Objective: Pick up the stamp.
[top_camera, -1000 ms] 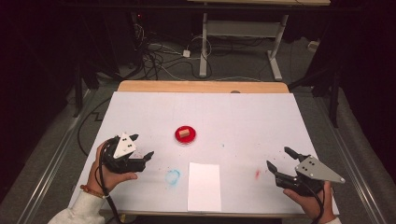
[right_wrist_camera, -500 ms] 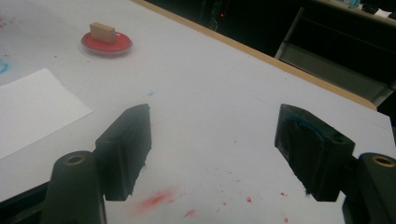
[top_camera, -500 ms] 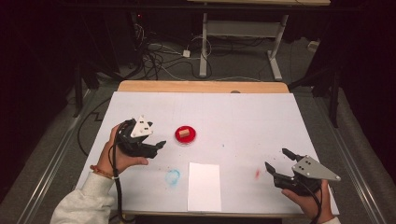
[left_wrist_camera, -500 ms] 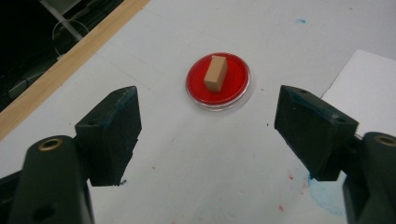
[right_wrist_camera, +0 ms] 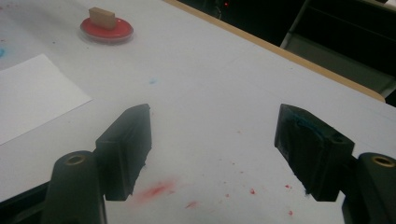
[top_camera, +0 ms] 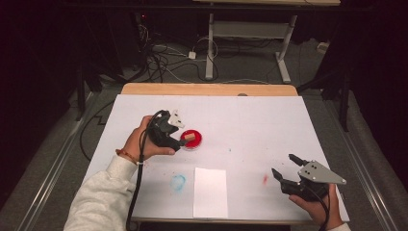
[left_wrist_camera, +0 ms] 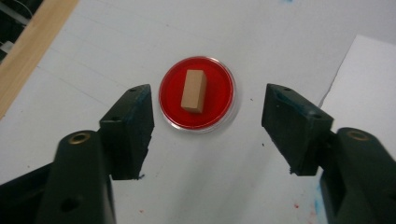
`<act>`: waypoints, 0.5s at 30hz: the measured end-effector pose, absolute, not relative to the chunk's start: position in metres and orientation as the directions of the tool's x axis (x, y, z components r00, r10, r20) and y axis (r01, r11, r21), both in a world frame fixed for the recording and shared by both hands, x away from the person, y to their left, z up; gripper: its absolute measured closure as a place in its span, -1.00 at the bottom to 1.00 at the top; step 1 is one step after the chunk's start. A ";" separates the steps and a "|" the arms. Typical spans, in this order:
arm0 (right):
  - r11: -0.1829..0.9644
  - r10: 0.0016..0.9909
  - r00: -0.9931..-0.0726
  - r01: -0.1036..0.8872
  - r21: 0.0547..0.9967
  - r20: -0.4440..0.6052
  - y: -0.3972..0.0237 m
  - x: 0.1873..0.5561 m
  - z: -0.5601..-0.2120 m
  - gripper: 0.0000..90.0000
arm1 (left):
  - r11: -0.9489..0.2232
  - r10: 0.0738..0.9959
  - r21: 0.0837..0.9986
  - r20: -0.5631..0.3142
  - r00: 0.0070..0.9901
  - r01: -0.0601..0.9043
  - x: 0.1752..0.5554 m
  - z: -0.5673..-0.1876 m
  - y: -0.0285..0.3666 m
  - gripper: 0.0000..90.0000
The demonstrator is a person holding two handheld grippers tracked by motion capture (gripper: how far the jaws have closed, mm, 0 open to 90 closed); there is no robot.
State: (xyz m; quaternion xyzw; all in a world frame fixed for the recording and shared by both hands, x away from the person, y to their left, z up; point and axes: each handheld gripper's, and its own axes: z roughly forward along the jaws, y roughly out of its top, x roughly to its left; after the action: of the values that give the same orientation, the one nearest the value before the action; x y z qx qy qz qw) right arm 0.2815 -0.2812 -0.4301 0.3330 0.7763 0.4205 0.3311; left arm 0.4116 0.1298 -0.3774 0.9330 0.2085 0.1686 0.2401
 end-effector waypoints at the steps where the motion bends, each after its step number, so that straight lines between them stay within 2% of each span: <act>1: 0.427 0.795 -0.560 0.245 0.871 -0.232 -0.281 0.282 -0.431 -0.38 | -0.814 0.453 0.487 0.189 0.871 0.318 0.420 -0.379 0.123 -0.23; 5: 0.435 0.790 -0.567 0.252 0.864 -0.232 -0.280 0.282 -0.432 -0.38 | -0.835 0.442 0.441 0.184 0.878 0.328 0.432 -0.383 0.114 -0.16; 6: 0.447 0.783 -0.574 0.252 0.859 -0.239 -0.279 0.283 -0.433 -0.38 | -0.836 0.434 0.430 0.140 0.890 0.340 0.441 -0.386 0.110 -0.09; 10: 0.453 0.780 -0.577 0.255 0.854 -0.242 -0.278 0.282 -0.434 -0.37 | -0.844 0.445 0.387 0.118 0.888 0.372 0.455 -0.395 0.104 -0.01; 12: 0.454 0.781 -0.577 0.260 0.852 -0.240 -0.278 0.283 -0.434 -0.36 | -0.846 0.444 0.380 0.111 0.889 0.375 0.458 -0.397 0.104 0.14; 15: 0.453 0.782 -0.576 0.263 0.852 -0.237 -0.279 0.283 -0.435 -0.36 | -0.842 0.450 0.368 0.079 0.890 0.393 0.465 -0.406 0.101 0.20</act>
State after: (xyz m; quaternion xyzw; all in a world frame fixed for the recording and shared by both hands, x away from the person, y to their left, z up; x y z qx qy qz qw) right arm 0.2830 -0.2787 -0.4345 0.3308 0.7899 0.4052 0.3200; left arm 0.4652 0.1009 -0.4062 0.9563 0.2204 0.0813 0.1739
